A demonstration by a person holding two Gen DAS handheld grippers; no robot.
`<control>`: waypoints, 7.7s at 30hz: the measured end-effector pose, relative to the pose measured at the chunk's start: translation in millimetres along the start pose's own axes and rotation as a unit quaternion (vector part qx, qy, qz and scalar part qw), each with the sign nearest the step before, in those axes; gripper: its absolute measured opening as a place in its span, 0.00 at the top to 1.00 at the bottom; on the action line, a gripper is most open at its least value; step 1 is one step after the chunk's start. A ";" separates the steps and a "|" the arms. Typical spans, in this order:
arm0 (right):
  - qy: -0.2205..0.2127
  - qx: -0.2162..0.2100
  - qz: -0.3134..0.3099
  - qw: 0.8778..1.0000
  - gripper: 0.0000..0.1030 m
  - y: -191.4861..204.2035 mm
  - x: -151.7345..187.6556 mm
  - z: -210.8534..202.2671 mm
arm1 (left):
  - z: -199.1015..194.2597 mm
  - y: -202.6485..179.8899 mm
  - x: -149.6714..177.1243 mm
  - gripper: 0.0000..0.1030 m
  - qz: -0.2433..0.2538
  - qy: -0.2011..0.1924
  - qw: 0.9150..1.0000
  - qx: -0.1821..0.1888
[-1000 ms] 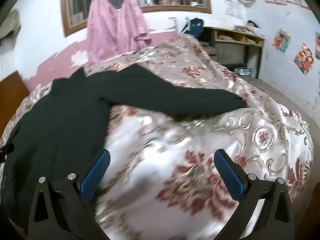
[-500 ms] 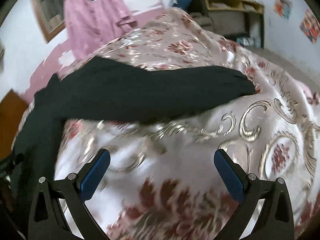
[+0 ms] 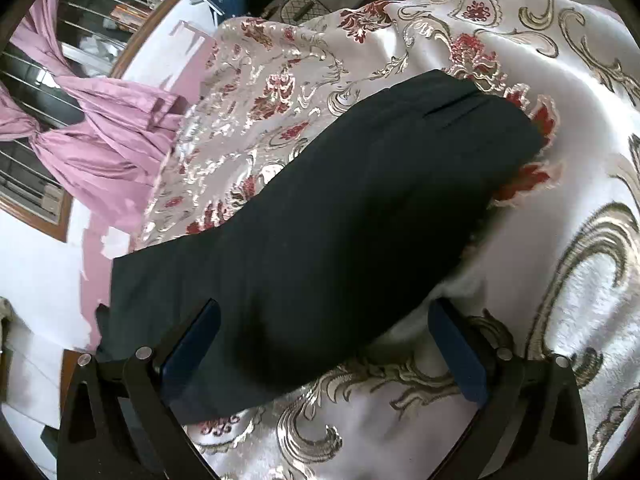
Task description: Fold large clothes
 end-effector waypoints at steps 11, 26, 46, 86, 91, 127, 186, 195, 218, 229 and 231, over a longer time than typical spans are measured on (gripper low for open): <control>-0.007 -0.070 0.115 0.991 0.58 1.0 -11.3 24.2 | 25.6 -7.1 7.5 0.00 0.039 0.035 0.998 -0.028; -0.160 -0.015 -0.076 0.984 0.93 148.8 -7.2 -87.9 | -64.6 67.3 28.6 0.00 0.010 0.041 0.998 -0.038; -0.107 0.122 -0.588 0.793 0.93 469.3 272.4 -10.0 | -163.4 326.2 118.8 0.00 -0.134 -0.002 0.987 -0.093; -0.017 0.001 -0.485 0.874 0.12 240.9 391.1 -143.5 | -215.7 281.6 63.3 0.94 -0.137 -0.169 0.976 0.023; -0.019 0.016 -0.477 0.879 0.12 284.0 349.4 -88.8 | -204.6 305.9 70.3 0.94 -0.141 -0.140 0.980 -0.027; 0.003 0.115 -0.509 0.853 0.03 356.3 354.6 67.1 | -160.3 472.3 223.1 0.10 -0.430 -0.057 0.896 0.093; 0.020 0.029 -0.404 0.914 0.01 296.9 289.5 14.8 | -319.8 336.0 0.7 0.94 -0.101 -0.247 0.964 -0.020; 0.026 0.004 -0.397 0.918 0.01 273.6 280.0 14.2 | -217.0 223.6 5.7 0.93 0.060 -0.098 0.993 0.006; 0.026 0.008 -0.402 0.915 0.01 259.0 286.9 24.8 | -150.8 189.3 148.2 0.27 0.202 0.076 0.976 0.039; 0.015 0.023 -0.514 0.857 0.01 305.6 354.2 2.4 | -191.6 309.0 173.0 0.17 -0.019 0.031 0.999 0.021; 0.022 0.014 -0.551 0.834 0.01 321.1 378.1 1.6 | -196.1 339.3 172.3 0.17 -0.071 0.027 0.997 -0.007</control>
Point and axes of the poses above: each gripper's, at about its wrist camera, not at the fingertips, and z roughly the way its jaws point, y to its left, x to its underside, the point moved 5 cm from there along z, roughly the way its jaws point, and after that the axes turned 15 degrees about y, right-handed, at the moved point
